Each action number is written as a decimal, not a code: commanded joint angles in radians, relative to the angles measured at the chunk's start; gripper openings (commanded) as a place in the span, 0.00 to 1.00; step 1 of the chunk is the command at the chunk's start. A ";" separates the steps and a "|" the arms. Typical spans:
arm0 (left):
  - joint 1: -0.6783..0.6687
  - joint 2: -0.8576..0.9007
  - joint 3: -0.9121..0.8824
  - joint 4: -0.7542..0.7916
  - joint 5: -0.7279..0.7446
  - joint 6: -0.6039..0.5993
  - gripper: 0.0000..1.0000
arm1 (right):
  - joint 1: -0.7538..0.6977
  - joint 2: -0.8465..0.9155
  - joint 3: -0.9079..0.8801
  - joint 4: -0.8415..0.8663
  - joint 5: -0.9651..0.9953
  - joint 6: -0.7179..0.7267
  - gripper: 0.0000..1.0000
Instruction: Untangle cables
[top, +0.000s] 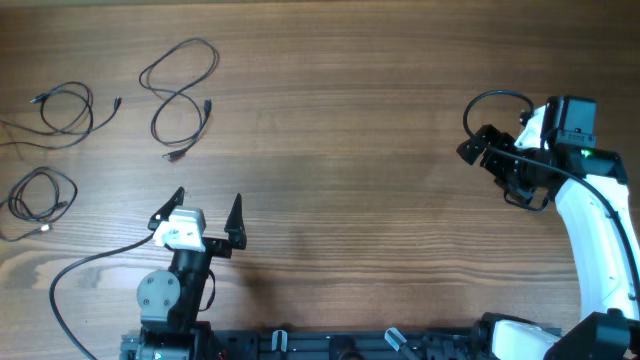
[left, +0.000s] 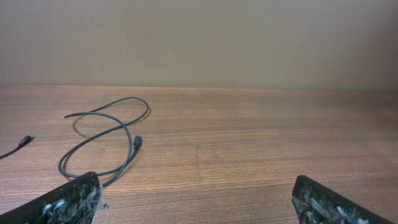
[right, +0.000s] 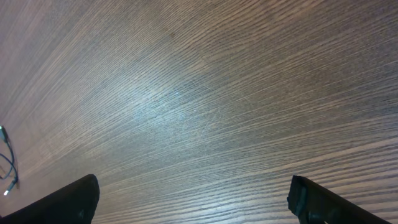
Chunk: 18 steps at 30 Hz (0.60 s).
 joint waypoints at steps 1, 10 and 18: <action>0.005 -0.010 -0.012 0.004 0.005 0.019 1.00 | -0.001 -0.016 0.014 0.000 0.006 -0.018 1.00; 0.005 -0.010 -0.012 0.004 0.005 0.019 1.00 | -0.017 -0.021 0.008 -0.007 0.006 -0.019 1.00; 0.028 -0.010 -0.012 0.004 0.005 0.019 1.00 | -0.035 -0.286 -0.114 0.005 0.006 -0.018 1.00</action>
